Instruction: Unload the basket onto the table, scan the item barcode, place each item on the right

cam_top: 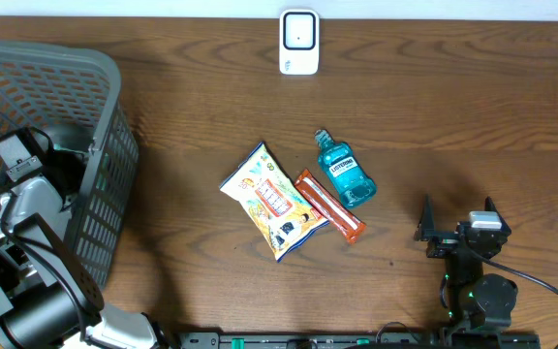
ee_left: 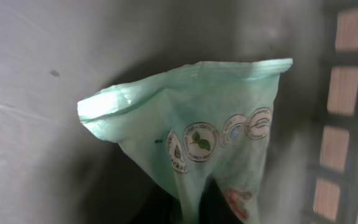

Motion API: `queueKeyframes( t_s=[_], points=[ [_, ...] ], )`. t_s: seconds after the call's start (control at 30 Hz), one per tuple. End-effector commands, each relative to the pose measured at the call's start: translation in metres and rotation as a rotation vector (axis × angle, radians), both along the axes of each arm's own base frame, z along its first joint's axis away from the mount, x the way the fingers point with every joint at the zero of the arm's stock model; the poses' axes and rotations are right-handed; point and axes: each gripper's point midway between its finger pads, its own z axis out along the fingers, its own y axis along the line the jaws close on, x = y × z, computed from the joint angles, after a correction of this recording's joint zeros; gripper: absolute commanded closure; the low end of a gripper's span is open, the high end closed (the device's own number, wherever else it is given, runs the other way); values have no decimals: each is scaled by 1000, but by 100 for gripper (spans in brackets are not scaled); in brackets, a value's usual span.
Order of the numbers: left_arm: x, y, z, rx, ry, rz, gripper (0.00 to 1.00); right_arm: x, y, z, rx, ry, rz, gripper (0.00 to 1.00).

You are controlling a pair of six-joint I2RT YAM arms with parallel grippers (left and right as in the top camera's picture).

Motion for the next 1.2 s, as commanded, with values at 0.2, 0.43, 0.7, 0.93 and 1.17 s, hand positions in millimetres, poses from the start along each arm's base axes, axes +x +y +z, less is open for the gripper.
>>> queueKeyframes(
  t_s=[0.2,0.43,0.7,0.93,1.17],
  points=[
    [-19,-22,55,-37,-82,-77,93,0,3,0,-8,0,14,1],
    [-32,-23,197,196,-392,-70,93,0,3,0,-8,0,14,1],
    [-64,-101,308,247,-741,-188,93,0,3,0,-8,0,14,1],
    [-67,-201,340,168,-892,-498,93,0,3,0,-8,0,14,1],
    [-42,-289,298,87,-769,-712,93,0,3,0,-8,0,14,1]
  ],
)
